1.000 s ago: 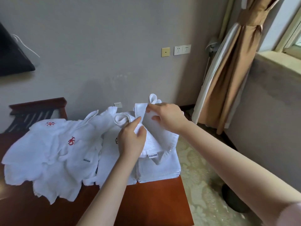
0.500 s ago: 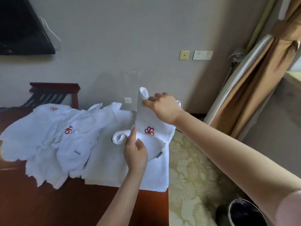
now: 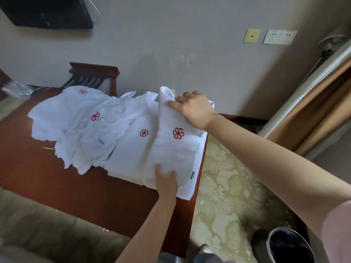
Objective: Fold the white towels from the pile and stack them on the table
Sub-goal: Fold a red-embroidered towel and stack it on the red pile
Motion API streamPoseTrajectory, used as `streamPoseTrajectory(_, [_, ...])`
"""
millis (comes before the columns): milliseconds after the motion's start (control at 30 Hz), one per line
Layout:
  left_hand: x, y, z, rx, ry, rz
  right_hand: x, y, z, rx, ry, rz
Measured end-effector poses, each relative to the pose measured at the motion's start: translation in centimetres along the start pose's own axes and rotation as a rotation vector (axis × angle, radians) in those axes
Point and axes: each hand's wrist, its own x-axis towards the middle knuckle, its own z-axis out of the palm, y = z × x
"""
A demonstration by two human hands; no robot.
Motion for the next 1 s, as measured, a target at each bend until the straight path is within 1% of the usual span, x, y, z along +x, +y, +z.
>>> streamPoseTrajectory(33, [0.0, -0.3, -0.1, -0.004, -0.015, -0.009, -0.1, 0.0, 0.1, 0.005, -0.017, 0.007])
streamPoseTrajectory(200, [0.1, 0.0, 0.4, -0.005, -0.020, 0.121, -0.4, 0.2, -0.1, 0.023, -0.022, 0.023])
streamPoseTrajectory(300, [-0.1, -0.9, 0.5, 0.103, -0.055, 0.104, -0.2, 0.0, -0.3, 0.004, -0.038, 0.022])
streamPoseTrajectory(367, [-0.3, -2.5, -0.1, 0.239, -0.089, 0.110, 0.0, -0.4, -0.3, 0.006, -0.042, 0.031])
streamPoseTrajectory(433, [-0.2, -3.8, -0.8, 0.343, -0.153, 0.098, 0.2, -0.8, -0.3, 0.007, -0.048, 0.035])
streamPoseTrajectory(533, [0.6, -3.4, -1.7, 0.440, -0.282, 0.001, 0.4, -1.6, -0.1, -0.004, -0.066, 0.038])
streamPoseTrajectory(633, [1.5, -1.2, -2.5, 0.720, -0.450, -0.083, 0.5, -2.4, -0.2, -0.003, -0.069, 0.028])
streamPoseTrajectory(667, [1.9, -0.3, -2.8, 0.788, -0.490, -0.069, 0.5, -2.5, -0.3, 0.013, -0.046, 0.032])
streamPoseTrajectory(733, [3.0, 2.4, -3.2, 0.879, -0.512, 0.070, 0.7, -2.7, -0.5, 0.025, -0.019, 0.058])
streamPoseTrajectory(767, [3.8, 3.8, -3.4, 0.885, -0.481, 0.163, 0.8, -2.7, -0.5, 0.019, -0.023, 0.074])
streamPoseTrajectory(800, [4.7, 5.2, -3.5, 0.855, -0.431, 0.260, 0.8, -2.7, -0.5, 0.024, -0.030, 0.093])
streamPoseTrajectory(900, [7.3, 10.3, -3.5, 0.688, -0.203, 0.509, 1.0, -2.6, -0.6, 0.074, -0.049, 0.160])
streamPoseTrajectory(933, [8.1, 12.1, -3.3, 0.634, -0.166, 0.571, 1.1, -2.7, -0.7, 0.090, -0.045, 0.180])
streamPoseTrajectory(967, [8.9, 13.9, -3.1, 0.593, -0.173, 0.617, 1.2, -2.7, -0.8, 0.097, -0.036, 0.193])
streamPoseTrajectory(1000, [9.6, 15.7, -2.8, 0.579, -0.217, 0.651, 1.2, -2.8, -0.7, 0.100, -0.030, 0.197])
